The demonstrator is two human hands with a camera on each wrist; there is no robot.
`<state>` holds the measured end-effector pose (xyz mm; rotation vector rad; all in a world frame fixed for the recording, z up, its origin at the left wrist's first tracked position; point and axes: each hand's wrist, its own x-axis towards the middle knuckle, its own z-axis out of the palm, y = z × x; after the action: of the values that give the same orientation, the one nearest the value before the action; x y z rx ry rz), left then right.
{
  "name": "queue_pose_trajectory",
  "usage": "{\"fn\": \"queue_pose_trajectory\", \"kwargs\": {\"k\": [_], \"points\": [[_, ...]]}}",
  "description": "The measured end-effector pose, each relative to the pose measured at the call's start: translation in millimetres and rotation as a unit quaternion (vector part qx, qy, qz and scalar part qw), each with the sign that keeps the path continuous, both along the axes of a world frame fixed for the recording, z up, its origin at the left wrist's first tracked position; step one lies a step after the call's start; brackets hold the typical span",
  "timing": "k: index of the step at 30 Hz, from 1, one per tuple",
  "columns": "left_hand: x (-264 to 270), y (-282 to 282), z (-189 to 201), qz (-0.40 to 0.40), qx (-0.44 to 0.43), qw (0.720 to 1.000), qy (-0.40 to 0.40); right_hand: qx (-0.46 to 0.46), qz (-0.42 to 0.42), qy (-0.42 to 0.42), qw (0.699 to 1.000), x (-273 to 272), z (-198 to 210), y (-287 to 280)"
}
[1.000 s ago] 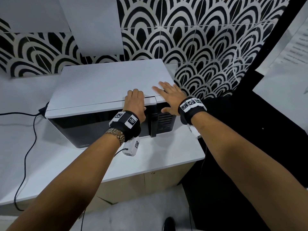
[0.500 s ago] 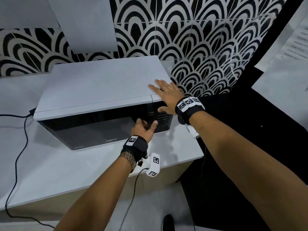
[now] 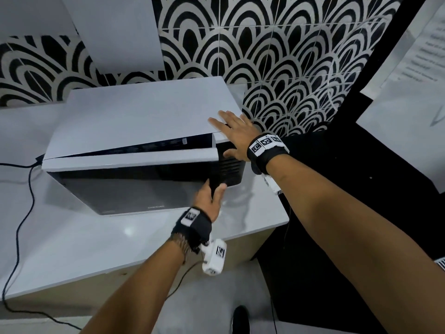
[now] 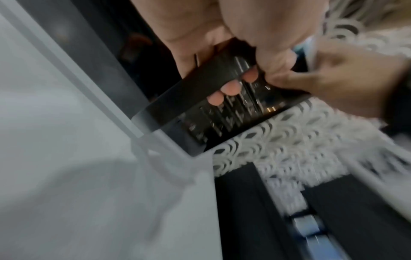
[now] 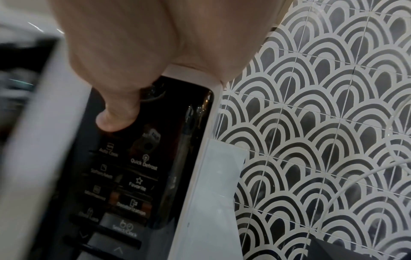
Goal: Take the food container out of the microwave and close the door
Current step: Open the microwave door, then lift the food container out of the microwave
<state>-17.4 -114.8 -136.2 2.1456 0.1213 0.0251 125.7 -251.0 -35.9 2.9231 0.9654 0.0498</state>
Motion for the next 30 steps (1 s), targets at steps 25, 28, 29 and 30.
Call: {"fn": "queue_pose_trajectory", "kwargs": {"k": [25,28,29,30], "points": [[-240,103,-23,-0.004,-0.087,0.994,0.062,0.054,-0.079,-0.053,0.994,-43,-13,48],[-253,115,-14,-0.006,-0.078,0.993,0.085,0.091,-0.008,-0.092,0.992,-66,-21,77],[-259,121,-13,-0.004,-0.083,0.992,0.098,0.107,0.017,-0.110,0.988,-74,-26,88],[-264,124,-11,-0.003,-0.088,0.990,0.106,0.124,0.040,-0.122,0.984,-83,-32,99]]}}
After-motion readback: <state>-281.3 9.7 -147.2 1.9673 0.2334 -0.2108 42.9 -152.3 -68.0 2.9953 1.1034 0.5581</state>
